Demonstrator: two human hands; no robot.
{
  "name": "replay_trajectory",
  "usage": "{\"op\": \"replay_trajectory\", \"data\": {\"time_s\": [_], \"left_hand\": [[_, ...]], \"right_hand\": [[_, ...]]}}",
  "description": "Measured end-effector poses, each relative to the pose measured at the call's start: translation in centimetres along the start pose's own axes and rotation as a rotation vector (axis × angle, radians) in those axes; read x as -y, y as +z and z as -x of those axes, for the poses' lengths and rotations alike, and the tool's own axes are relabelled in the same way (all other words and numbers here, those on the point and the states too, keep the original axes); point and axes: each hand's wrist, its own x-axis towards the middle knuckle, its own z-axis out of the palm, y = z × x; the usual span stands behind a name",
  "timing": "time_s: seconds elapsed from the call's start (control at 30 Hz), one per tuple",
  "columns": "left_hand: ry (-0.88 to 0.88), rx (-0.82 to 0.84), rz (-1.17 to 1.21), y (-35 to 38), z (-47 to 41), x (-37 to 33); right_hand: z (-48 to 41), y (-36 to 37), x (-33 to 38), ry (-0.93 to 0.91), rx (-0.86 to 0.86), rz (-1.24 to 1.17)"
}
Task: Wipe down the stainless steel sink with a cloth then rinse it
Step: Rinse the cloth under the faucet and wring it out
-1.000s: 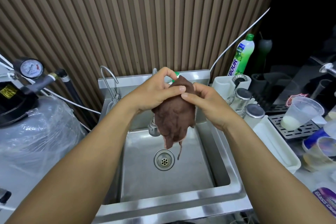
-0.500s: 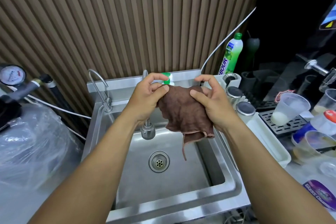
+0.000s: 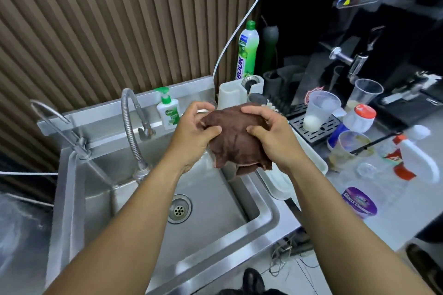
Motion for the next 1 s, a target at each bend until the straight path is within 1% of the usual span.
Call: {"op": "replay_trajectory", "data": {"time_s": [0.1, 0.2, 0.27, 0.37, 0.47, 0.53, 0.7, 0.83, 0.93, 1.0], "left_hand": [[-0.010, 0.055, -0.226, 2.7, -0.9, 3.1], [-0.108, 0.138, -0.352, 6.3, -1.5, 6.3], [-0.185, 0.167, -0.371, 8.5, -2.0, 7.8], [-0.297, 0.223, -0.361, 10.9, -2.7, 9.2], [-0.382, 0.254, -0.371, 13.0, -3.7, 10.2], [-0.415, 0.251, -0.396, 14.1, -4.4, 10.9], [-0.384, 0.251, -0.605, 15.8, -5.9, 12.6], [-0.286, 0.282, -0.843, 16.1, -6.1, 13.8], [-0.211, 0.313, -1.005, 16.1, -5.8, 14.1], [-0.102, 0.283, -1.146, 16.4, -5.3, 14.1]], "right_hand": [[1.0, -2.5, -2.7, 0.079, -0.023, 0.177], [2.0, -4.7, -5.0, 0.113, -0.028, 0.384], [2.0, -6.2, -6.4, 0.179, 0.006, 0.512], [1.4, -8.5, -7.7, 0.276, 0.052, 0.630], [0.3, -10.5, -8.8, 0.316, 0.081, 0.701], [-0.7, -11.4, -9.7, 0.334, 0.107, 0.701], [-2.6, -12.4, -12.5, 0.364, 0.166, 0.706], [-3.3, -12.4, -14.7, 0.345, 0.238, 0.739], [-3.4, -12.3, -15.2, 0.319, 0.258, 0.855], [-3.0, -12.1, -15.5, 0.250, 0.244, 1.001]]}}
